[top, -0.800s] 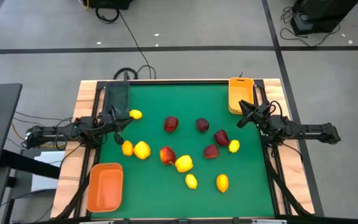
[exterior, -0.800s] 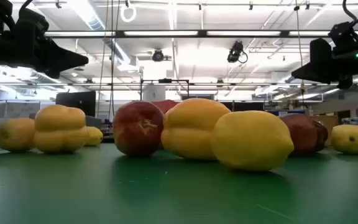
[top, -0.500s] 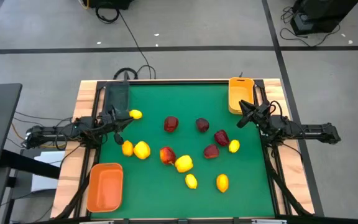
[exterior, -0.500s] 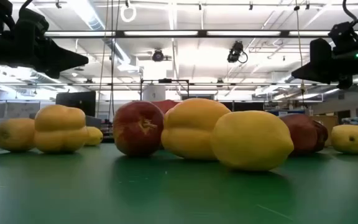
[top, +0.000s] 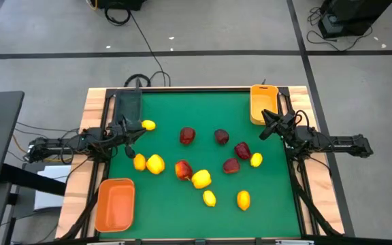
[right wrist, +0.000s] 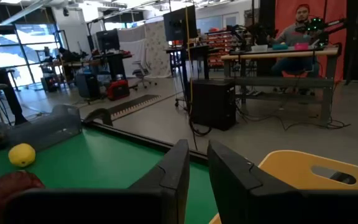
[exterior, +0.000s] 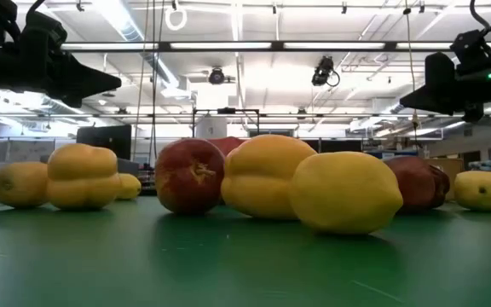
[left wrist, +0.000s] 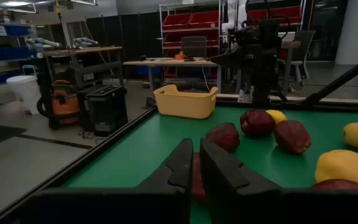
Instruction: Sort produce into baskets
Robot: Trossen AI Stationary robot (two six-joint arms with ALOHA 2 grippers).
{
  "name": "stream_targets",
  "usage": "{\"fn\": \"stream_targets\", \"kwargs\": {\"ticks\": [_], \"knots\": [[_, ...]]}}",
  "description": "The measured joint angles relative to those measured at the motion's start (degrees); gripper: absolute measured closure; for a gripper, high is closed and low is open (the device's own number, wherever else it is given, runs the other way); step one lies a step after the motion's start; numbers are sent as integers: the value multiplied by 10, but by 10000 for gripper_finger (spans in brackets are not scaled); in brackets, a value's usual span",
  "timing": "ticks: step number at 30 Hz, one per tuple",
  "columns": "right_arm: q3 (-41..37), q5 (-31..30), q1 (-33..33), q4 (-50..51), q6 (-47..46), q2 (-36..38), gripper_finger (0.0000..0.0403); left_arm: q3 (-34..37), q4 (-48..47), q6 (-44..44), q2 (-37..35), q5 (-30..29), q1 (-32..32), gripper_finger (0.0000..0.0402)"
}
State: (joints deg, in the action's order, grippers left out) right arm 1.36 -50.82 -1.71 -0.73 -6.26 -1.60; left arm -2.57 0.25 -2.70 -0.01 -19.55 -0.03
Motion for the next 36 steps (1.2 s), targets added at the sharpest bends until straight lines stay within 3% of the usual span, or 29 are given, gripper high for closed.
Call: {"fn": "stream_targets", "kwargs": {"ticks": [16, 23, 30, 36], "knots": [[0, 0, 0, -17, 0, 0, 330, 0, 0, 0, 0, 0, 0, 365], [0, -3, 0, -90, -25, 0, 330, 0, 3, 0, 0, 0, 0, 365], [0, -124, -4, -115, -3, 0, 330, 0, 19, 17, 0, 1, 0, 365], [0, -63, -4, -92, -47, 0, 330, 0, 26, 90, 1, 15, 0, 365]]}}
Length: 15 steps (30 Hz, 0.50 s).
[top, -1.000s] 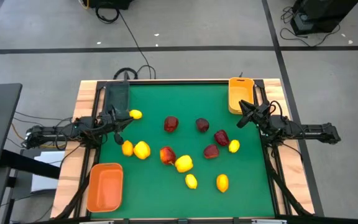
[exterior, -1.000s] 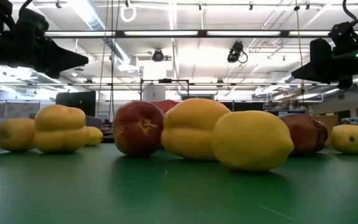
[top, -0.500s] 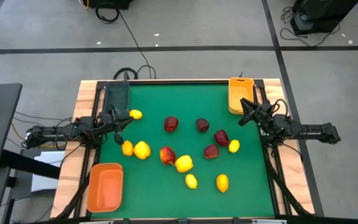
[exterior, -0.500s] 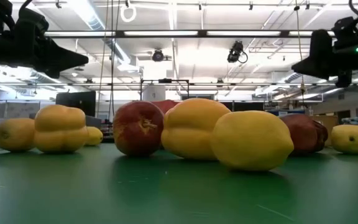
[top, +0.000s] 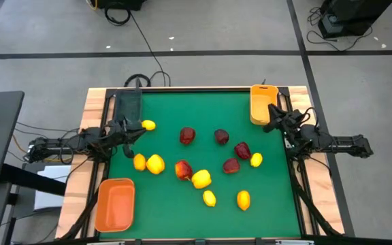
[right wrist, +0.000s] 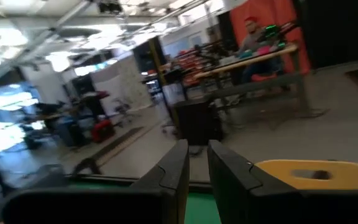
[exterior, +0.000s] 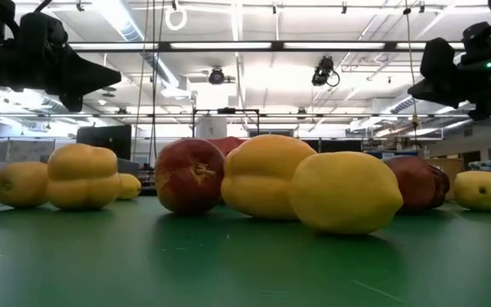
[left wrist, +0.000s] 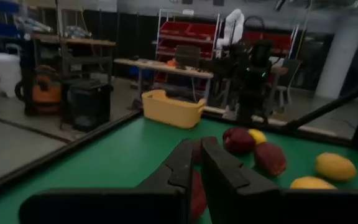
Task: Sort produce into baskets
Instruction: Put the lemon into the black bin
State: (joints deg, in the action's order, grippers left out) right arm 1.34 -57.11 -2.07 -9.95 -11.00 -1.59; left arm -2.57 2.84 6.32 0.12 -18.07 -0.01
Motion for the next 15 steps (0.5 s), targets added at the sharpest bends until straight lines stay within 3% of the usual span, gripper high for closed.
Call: {"fn": "stream_targets", "kwargs": {"ticks": [6, 10, 15], "knots": [[18, 131, 0, 33, 5, -3, 330, -19, -46, 99, 58, -58, -17, 352], [24, 137, -1, 48, 8, -16, 327, -55, -61, 114, 158, -57, -47, 312], [24, 155, -1, 73, 18, -43, 318, -156, -126, 76, 301, -57, -82, 242]]}}
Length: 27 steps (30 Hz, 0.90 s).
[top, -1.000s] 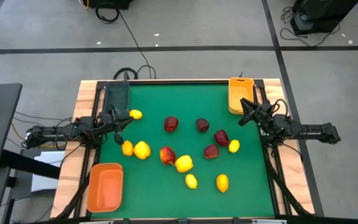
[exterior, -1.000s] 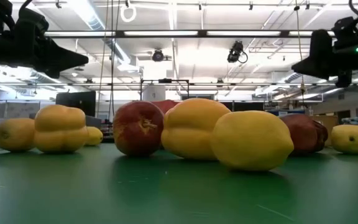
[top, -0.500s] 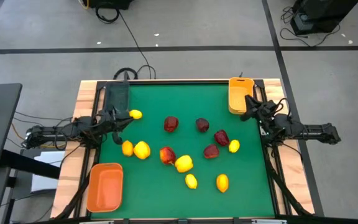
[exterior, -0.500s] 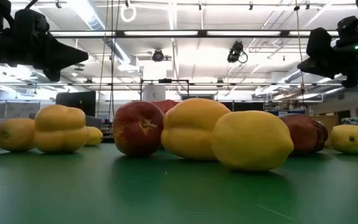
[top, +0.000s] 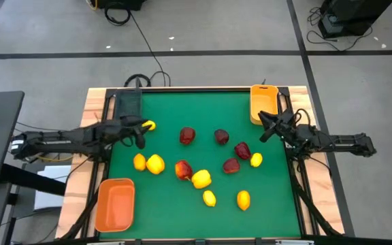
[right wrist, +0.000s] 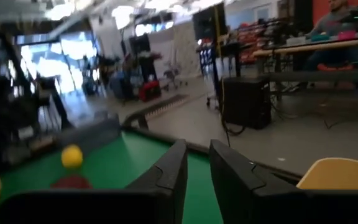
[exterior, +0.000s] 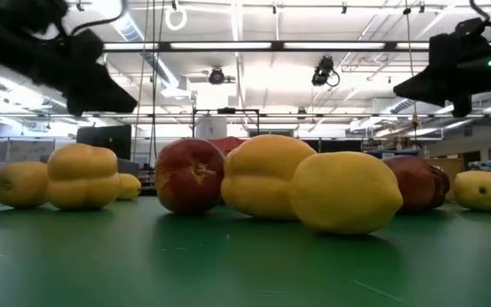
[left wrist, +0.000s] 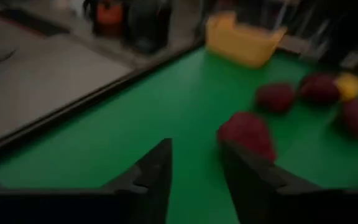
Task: Sort produce into baskets
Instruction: Put the lemon into the black bin
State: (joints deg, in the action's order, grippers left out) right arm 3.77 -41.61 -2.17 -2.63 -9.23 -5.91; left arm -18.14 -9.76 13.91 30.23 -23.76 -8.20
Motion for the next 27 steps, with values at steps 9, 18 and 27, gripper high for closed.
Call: {"fn": "stream_targets", "kwargs": {"ticks": [9, 18, 27], "knots": [[0, 54, 0, 32, -23, -92, 267, -206, -247, -108, 242, 23, -50, 160], [0, 89, 1, -67, -25, -202, 172, -276, -305, -207, 419, 99, -158, 155], [0, 84, -3, -172, 18, -285, 88, -277, -302, -345, 507, 115, -200, 155]]}}
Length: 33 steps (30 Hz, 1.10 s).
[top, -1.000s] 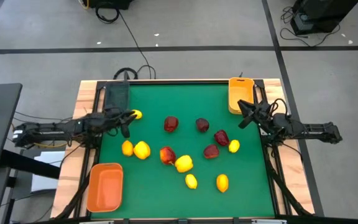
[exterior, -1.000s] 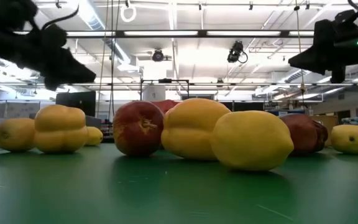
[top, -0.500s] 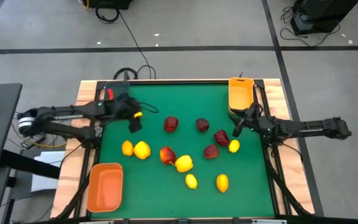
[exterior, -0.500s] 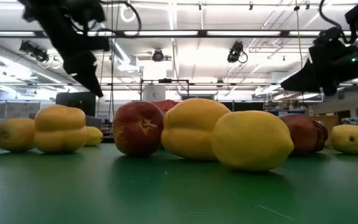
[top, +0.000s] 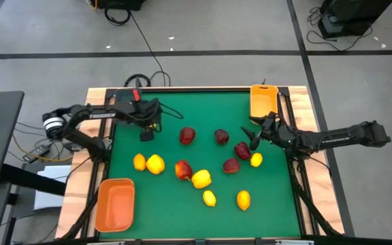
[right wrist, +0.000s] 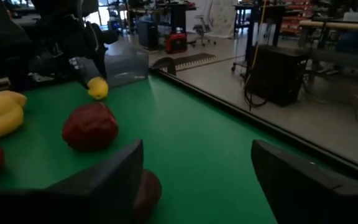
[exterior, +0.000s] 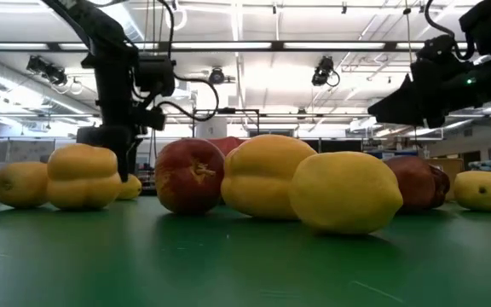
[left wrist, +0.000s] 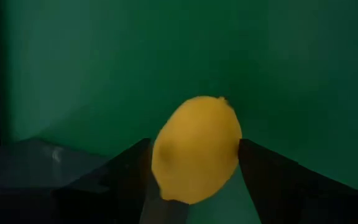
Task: Sort produce into baskets
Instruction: Put the lemon into the black bin
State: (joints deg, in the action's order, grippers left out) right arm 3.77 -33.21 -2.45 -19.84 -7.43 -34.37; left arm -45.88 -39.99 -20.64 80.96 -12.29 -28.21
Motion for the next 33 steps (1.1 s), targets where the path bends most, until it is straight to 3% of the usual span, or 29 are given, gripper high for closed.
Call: {"fn": "stream_targets", "kwargs": {"ticks": [7, 13, 19, 27, 33], "knots": [[0, 10, -22, -50, 6, -45, 67, -4, 7, -36, 52, -18, -15, 155], [0, 18, -40, -101, 2, -63, 84, -17, 8, -25, 62, -20, -14, 185], [0, 18, -41, -120, -4, -63, 116, -83, -6, 23, 64, -40, -14, 221], [0, 35, -34, -118, -20, -63, 145, -200, -118, 38, 65, -61, -17, 222], [0, 35, -31, -109, -38, -63, 148, -242, -184, 130, 41, -78, -71, 222]]}}
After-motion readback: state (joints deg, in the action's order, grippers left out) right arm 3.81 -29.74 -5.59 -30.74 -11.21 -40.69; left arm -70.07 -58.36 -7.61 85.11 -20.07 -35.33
